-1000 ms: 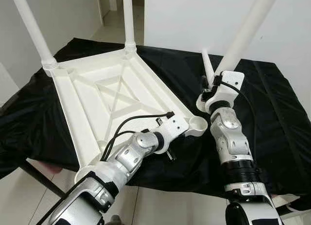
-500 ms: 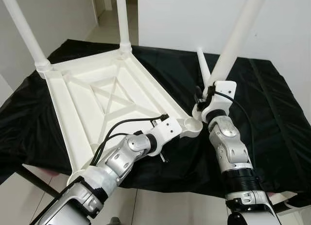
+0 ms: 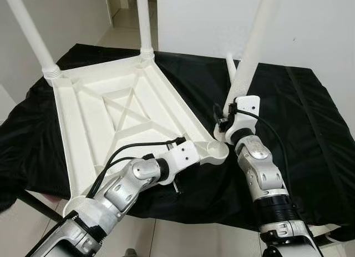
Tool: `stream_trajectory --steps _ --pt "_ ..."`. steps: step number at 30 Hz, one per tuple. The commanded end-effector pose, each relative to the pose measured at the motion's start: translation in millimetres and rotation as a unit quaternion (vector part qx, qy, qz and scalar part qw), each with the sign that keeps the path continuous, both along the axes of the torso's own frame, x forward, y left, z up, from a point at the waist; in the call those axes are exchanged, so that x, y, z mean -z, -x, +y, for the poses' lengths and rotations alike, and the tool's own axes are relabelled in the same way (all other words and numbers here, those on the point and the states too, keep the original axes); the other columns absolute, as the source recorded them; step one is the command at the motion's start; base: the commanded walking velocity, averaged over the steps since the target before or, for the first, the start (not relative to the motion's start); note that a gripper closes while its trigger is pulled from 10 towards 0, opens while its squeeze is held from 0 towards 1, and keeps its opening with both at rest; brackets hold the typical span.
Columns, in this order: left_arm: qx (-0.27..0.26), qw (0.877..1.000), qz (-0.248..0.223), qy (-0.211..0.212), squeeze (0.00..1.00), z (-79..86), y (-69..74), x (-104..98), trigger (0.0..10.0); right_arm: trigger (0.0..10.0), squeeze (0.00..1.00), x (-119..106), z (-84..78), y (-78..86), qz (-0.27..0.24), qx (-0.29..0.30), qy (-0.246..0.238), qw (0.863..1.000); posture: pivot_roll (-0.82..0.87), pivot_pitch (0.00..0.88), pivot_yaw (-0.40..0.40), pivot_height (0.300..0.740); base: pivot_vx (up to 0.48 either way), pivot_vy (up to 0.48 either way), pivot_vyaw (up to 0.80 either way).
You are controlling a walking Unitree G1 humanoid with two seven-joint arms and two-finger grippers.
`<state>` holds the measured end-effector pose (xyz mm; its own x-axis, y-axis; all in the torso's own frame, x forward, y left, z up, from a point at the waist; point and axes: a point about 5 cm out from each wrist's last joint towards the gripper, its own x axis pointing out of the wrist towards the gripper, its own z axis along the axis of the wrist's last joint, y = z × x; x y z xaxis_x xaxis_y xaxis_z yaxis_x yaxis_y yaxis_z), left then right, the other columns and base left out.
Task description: Building children table
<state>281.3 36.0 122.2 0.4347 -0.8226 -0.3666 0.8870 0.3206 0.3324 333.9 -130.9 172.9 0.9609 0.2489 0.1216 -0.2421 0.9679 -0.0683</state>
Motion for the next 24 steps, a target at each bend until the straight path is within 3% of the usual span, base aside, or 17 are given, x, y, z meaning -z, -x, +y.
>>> stream_trajectory --steps 1,13,24 --pt "0.018 0.997 0.057 -0.046 0.00 8.1 7.4 25.5 10.0 10.0 0.00 0.0 3.5 2.6 -0.002 -0.015 0.003 1.000 0.11 0.033 -0.038 0.740 0.000 0.000 0.00" --pt "0.007 0.998 0.048 -0.037 0.00 3.6 4.4 20.2 10.0 10.0 0.00 12.5 -1.9 17.7 0.003 -0.035 0.014 0.999 0.11 0.026 -0.044 0.740 0.000 0.000 0.00" --pt "0.009 0.998 0.043 -0.039 0.00 5.4 2.1 18.0 10.0 10.0 0.00 27.1 -10.5 37.9 0.002 -0.036 -0.022 0.999 0.10 0.022 -0.037 0.740 0.000 0.000 0.00"
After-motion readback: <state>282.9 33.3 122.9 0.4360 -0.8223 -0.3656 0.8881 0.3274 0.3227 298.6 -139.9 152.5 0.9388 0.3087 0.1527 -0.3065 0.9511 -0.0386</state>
